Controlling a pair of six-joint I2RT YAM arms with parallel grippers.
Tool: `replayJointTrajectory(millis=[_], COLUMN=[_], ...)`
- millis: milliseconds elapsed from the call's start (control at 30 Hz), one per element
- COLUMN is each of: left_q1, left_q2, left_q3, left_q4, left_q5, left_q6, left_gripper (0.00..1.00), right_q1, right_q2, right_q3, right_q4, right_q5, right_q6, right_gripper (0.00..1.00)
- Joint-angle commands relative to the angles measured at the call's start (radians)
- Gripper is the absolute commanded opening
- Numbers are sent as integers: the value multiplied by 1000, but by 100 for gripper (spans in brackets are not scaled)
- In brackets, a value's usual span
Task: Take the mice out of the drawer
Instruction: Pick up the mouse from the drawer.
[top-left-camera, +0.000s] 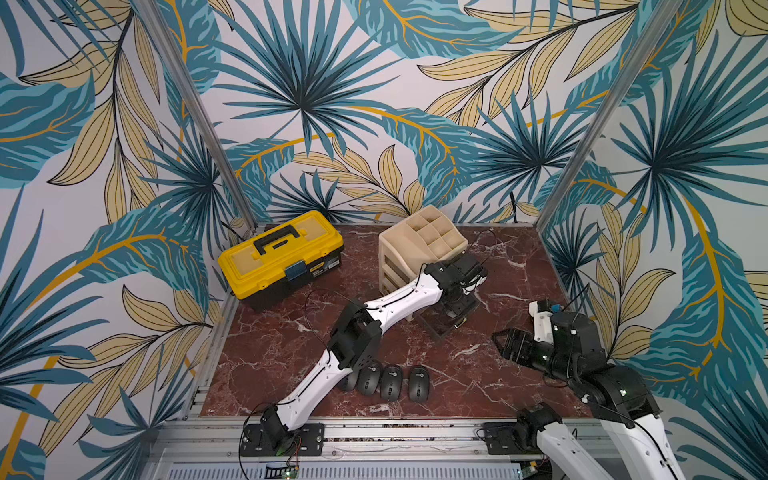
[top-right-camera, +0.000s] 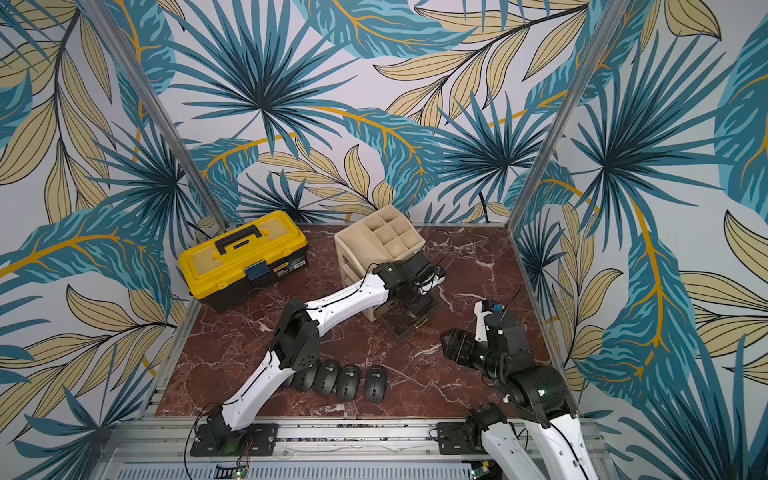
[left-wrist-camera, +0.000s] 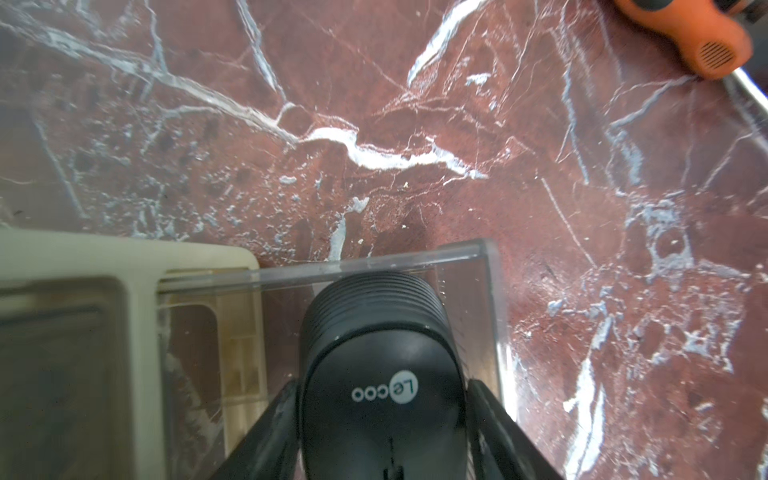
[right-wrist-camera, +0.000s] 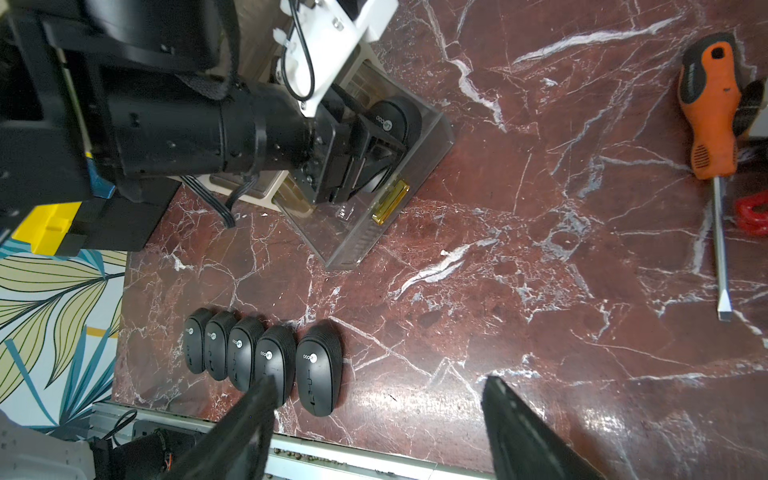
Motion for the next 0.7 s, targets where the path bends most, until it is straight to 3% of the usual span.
replayJointTrajectory(millis=[0,367,667], left_q1=[6,6,-2], left_q2=[-64,-157,-245], left_q3=[15,8,-82], left_q4=[14,-28,-18], left_q5=[-12,-50,-23], left_q6=[-3,-86,-184], left_gripper=[56,56,56], right_q1=[-2,-2,-2], right_q2=[-14,-23,-50], right_q3=[-21,5,51], right_q4=[0,-36,-98], right_q5=[10,-36,-99], right_q6=[-3,-28,-63], right_gripper=[79,79,81])
